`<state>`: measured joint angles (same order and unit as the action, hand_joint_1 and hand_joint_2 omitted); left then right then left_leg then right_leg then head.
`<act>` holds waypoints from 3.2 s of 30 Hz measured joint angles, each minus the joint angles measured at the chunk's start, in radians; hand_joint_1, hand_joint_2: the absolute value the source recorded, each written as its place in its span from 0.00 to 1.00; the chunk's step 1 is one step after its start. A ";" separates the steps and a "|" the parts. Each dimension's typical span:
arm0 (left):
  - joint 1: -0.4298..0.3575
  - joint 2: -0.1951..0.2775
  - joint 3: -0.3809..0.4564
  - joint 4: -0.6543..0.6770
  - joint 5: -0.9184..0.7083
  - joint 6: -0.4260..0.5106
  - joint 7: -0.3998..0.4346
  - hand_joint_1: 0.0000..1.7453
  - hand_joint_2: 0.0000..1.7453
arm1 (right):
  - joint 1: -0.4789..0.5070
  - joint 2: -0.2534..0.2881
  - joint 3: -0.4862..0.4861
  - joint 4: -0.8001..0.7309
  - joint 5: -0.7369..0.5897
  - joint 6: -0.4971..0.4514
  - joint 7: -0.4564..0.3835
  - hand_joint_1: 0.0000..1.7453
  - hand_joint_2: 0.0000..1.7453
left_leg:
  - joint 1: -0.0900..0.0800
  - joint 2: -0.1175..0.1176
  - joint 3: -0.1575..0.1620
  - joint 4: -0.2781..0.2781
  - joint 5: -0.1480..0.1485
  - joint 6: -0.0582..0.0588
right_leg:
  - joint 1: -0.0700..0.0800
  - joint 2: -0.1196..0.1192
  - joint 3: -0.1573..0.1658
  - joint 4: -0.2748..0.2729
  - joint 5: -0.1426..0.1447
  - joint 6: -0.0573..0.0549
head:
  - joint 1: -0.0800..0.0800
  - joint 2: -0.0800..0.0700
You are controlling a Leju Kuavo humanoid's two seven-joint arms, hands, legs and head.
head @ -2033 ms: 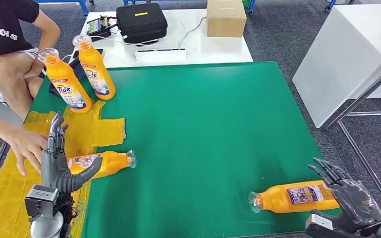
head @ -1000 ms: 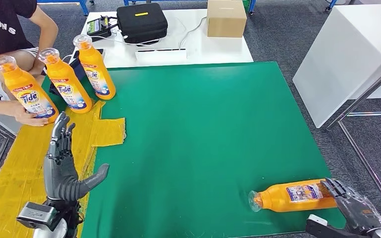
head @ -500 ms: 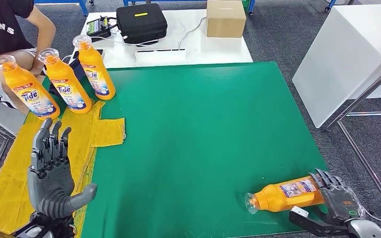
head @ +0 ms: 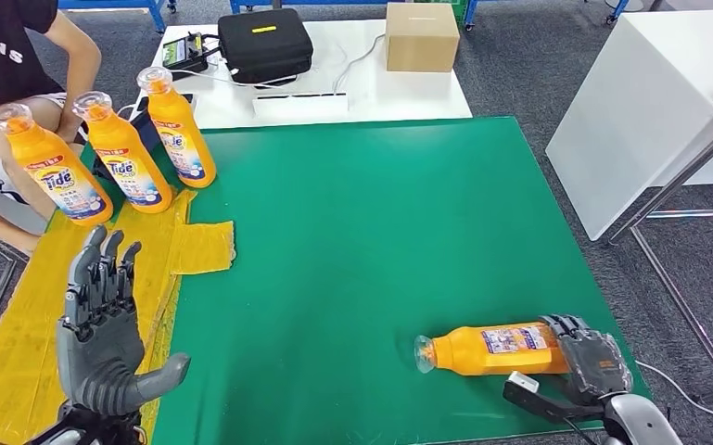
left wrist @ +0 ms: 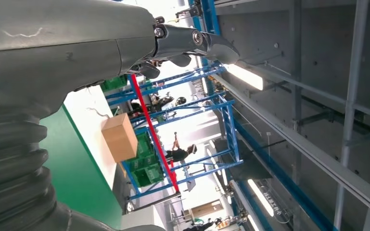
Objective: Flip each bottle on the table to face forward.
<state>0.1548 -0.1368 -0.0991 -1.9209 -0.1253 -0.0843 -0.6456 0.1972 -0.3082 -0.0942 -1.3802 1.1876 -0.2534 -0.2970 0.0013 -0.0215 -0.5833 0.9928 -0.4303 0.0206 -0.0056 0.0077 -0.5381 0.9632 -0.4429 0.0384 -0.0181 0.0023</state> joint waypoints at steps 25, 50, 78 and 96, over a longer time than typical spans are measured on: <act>-0.090 0.014 -0.217 0.287 -0.068 -0.072 0.220 0.00 1.00 | -0.216 0.500 -0.039 0.011 -0.797 0.057 -0.195 1.00 1.00 | 0.001 -0.001 -0.003 0.000 0.001 0.000 | 0.001 0.000 -0.002 0.001 0.000 0.000 | 0.000 0.000; -0.192 0.012 -0.156 0.383 0.104 -0.025 0.237 0.00 1.00 | -0.374 0.635 0.550 0.387 -0.868 0.117 -0.280 1.00 1.00 | 0.002 -0.001 -0.005 0.000 0.001 -0.001 | 0.002 0.000 -0.004 0.001 -0.001 -0.001 | 0.001 0.000; -0.191 -0.002 -0.117 0.416 0.053 0.015 0.217 1.00 1.00 | -0.421 0.611 0.766 0.489 -0.856 0.023 -0.255 1.00 1.00 | 0.002 0.000 -0.005 0.000 0.001 -0.001 | 0.002 0.000 -0.005 0.001 -0.001 -0.001 | 0.001 0.000; -0.187 -0.002 -0.112 0.404 0.050 0.048 0.210 1.00 1.00 | -0.416 0.608 0.768 0.494 -0.853 -0.029 -0.273 0.00 0.00 | 0.002 -0.001 -0.005 0.000 0.001 -0.001 | 0.002 0.000 -0.005 0.001 -0.001 -0.001 | 0.001 0.000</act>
<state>-0.0325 -0.1392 -0.2108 -1.5172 -0.0752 -0.0365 -0.4361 -0.2184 0.3002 0.6741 -0.8867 0.3350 -0.2819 -0.5704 0.0034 -0.0221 -0.5885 0.9924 -0.4291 0.0196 -0.0037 0.0078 -0.5428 0.9645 -0.4436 0.0373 -0.0171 0.0023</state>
